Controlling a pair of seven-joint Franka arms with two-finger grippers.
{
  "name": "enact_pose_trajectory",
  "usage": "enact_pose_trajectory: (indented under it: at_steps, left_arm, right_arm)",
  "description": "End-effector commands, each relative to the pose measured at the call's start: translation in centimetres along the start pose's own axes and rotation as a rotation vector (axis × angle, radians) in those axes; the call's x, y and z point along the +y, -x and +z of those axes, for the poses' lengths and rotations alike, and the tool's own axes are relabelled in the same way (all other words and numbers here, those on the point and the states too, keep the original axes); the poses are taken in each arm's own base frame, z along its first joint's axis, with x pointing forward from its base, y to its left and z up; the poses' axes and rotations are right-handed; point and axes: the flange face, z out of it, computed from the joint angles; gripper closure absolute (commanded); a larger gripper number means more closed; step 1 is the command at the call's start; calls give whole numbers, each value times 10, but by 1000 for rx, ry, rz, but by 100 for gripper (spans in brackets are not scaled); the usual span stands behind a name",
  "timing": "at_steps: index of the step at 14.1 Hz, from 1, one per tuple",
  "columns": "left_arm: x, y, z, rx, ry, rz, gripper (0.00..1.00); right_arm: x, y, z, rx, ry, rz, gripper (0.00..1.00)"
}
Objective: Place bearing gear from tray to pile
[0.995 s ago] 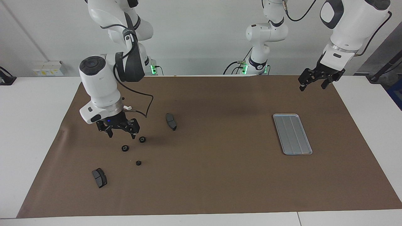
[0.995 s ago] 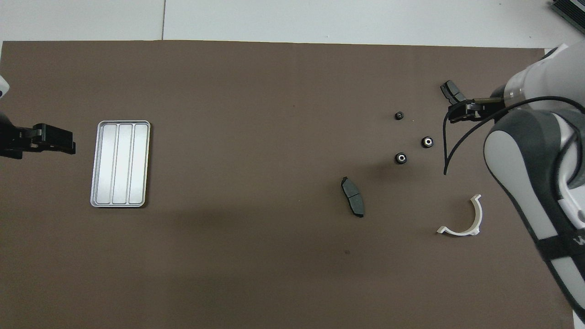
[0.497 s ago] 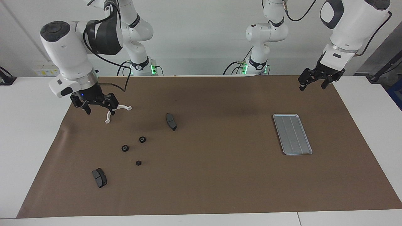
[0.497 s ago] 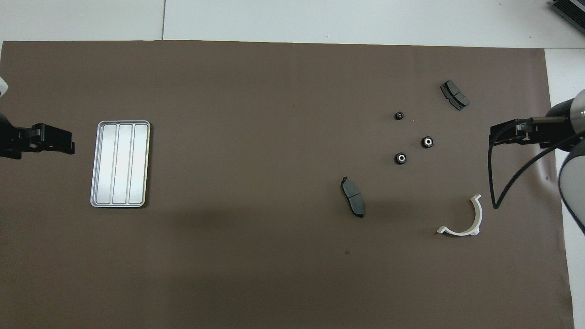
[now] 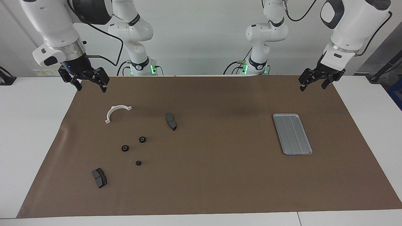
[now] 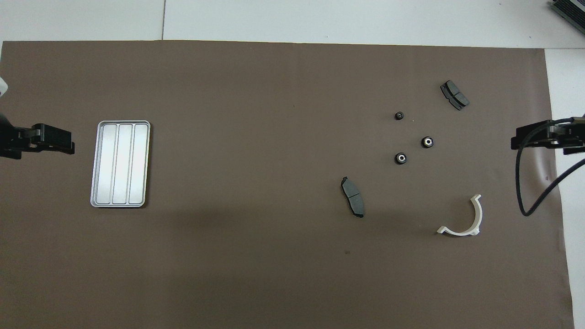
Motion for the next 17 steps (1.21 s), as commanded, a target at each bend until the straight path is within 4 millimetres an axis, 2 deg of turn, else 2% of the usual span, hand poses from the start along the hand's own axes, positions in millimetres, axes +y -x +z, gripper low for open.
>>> enact_pose_trajectory:
  at_steps: [1, 17]
  left_arm:
    - [-3, 6, -1, 2, -19, 5, 0]
    - [-5, 6, -1, 0, -19, 4, 0]
  right_arm:
    - [4, 3, -3, -14, -11, -11, 0]
    - [-9, 12, -7, -37, 23, -33, 0]
